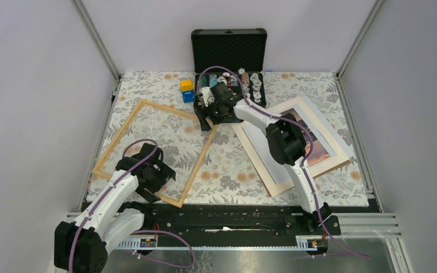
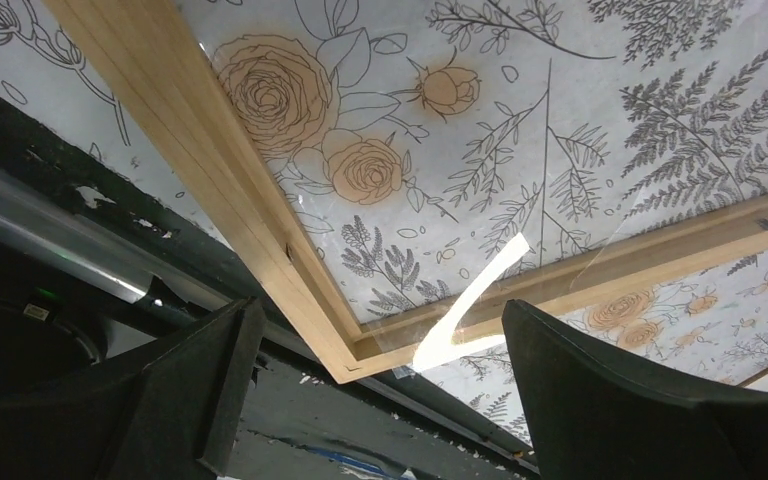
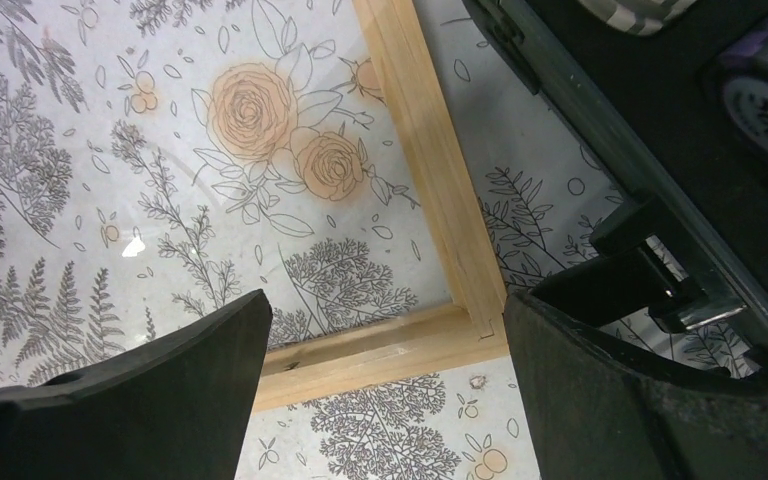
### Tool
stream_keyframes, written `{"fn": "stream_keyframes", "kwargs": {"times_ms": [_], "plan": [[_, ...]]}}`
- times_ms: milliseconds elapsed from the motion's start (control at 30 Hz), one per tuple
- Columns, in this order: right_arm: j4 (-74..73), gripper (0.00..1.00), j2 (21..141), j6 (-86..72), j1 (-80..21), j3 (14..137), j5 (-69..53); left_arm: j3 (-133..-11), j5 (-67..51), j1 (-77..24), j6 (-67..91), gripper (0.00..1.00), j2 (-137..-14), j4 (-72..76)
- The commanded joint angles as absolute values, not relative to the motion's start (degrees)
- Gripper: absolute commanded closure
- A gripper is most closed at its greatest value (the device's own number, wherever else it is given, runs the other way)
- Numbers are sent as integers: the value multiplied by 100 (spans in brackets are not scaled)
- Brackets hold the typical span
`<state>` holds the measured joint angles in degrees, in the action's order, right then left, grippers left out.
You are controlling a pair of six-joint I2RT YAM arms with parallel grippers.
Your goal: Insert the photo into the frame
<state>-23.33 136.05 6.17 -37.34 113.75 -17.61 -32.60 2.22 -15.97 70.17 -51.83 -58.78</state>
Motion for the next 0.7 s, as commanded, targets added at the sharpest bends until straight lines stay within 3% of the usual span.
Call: {"fn": "stream_keyframes", "kwargs": {"times_ms": [0, 667], "plan": [[-2488, 6, 13711, 732, -3721, 11745, -1792, -3137, 260, -1617, 7222, 1, -5097, -5629], [-2514, 5, 13878, 671, -3751, 11951, -1687, -2918, 165, -1616, 7066, 1, -5353, -5140]]}}
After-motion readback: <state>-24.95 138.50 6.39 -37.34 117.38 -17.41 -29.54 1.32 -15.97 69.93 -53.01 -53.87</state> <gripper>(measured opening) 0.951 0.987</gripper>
